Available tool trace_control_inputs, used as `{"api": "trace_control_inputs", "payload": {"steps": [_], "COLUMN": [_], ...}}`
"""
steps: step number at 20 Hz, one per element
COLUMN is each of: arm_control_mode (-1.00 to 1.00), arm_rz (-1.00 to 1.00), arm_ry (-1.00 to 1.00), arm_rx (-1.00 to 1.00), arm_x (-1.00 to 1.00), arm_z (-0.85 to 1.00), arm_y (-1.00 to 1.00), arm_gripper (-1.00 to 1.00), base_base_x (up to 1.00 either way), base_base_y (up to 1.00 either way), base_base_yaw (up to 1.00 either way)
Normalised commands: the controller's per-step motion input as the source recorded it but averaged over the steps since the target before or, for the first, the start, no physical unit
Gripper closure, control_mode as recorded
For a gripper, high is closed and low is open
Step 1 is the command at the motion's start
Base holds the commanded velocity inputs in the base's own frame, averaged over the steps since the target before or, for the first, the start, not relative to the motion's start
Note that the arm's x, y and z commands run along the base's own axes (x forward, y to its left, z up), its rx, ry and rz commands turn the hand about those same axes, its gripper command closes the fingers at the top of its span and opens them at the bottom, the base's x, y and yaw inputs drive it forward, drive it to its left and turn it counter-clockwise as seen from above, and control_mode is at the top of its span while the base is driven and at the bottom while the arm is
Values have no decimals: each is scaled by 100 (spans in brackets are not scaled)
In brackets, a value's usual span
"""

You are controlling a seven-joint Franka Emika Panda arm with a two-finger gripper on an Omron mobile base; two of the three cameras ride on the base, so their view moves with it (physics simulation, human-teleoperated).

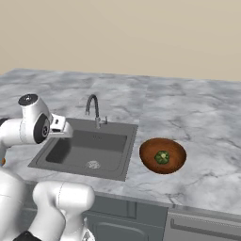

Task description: There is a mixed pile of frozen fruits and vegetables on the counter. Locate all the frozen vegetables and place the items in a bowl on the counter. Take all the frozen fruits and defrost them in a running sink.

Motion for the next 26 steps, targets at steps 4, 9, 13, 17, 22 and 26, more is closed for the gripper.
{"api": "trace_control_inputs", "payload": {"steps": [4,9,13,17,22,26], "arm_control_mode": [-100,-100,-100,-100,-100,-100], "arm_rz": [0,0,0,0,0,0], "arm_ry": [0,0,0,0,0,0], "arm_rx": [0,0,0,0,1,2], "arm_x": [0,0,0,0,0,0], "arm_z": [0,0,0,0,0,-3], "arm_y": [59,62,58,47,42,44], "arm_gripper": [-100,-100,-100,-100,-100,-100], "base_base_x": [0,0,0,0,0,0], "base_base_y": [0,0,0,0,0,0], "base_base_yaw": [0,0,0,0,0,0]}}
